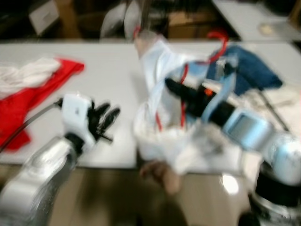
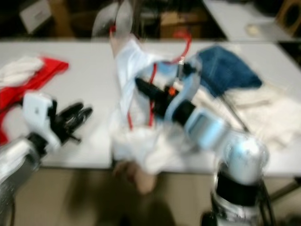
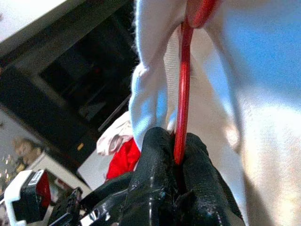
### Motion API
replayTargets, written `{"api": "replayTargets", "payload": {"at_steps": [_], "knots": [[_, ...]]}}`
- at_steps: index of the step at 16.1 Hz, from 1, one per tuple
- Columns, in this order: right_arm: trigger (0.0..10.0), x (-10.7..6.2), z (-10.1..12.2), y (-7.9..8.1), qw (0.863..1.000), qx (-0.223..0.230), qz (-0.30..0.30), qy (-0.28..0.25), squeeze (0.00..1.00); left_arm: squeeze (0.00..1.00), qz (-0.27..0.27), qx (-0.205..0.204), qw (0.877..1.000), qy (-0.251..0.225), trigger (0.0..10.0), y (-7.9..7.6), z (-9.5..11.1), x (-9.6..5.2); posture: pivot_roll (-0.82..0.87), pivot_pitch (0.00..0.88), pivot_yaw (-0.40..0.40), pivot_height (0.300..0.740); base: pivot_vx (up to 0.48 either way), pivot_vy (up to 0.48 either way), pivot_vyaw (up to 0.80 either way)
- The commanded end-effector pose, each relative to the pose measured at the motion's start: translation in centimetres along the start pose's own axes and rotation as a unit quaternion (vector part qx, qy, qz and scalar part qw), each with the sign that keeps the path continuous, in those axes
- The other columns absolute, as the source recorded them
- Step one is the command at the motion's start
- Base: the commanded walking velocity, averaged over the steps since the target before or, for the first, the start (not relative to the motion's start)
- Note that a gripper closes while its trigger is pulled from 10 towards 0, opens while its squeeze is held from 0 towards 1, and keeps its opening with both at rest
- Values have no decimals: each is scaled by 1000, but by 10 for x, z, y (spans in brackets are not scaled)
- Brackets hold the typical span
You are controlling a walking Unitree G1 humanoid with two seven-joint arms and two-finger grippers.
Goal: Hang hanger
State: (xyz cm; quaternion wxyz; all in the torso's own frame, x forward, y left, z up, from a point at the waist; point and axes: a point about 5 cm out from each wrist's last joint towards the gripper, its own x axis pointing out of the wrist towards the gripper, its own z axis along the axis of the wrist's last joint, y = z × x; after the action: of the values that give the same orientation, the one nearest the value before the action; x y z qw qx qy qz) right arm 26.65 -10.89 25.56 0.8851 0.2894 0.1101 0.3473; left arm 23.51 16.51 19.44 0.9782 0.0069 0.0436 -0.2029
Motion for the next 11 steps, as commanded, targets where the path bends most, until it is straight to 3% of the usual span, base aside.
{"api": "replayTargets", "payload": {"at_steps": [1,3,4,8,11], "knots": [[10000,-9,29,14,998,-36,28,-46,0,0,2,-1,1000,-28,10000,-2,7,2,-117,57,62,740,0,0,794],[10000,-18,54,21,994,-82,43,-58,0,0,8,-5,999,-40,10000,-2,7,4,-128,55,55,740,0,0,794],[10000,-21,54,21,994,-92,44,-47,0,0,13,-4,999,-39,10000,-4,6,3,-118,64,49,740,0,0,794],[10000,-23,29,7,996,-87,23,8,0,0,-2,-2,999,-40,10000,-12,5,0,-105,81,53,740,0,0,794],[10000,-30,21,9,994,-95,37,35,0,0,-13,9,999,-46,10000,-15,10,5,-106,62,60,740,0,0,798]]}}
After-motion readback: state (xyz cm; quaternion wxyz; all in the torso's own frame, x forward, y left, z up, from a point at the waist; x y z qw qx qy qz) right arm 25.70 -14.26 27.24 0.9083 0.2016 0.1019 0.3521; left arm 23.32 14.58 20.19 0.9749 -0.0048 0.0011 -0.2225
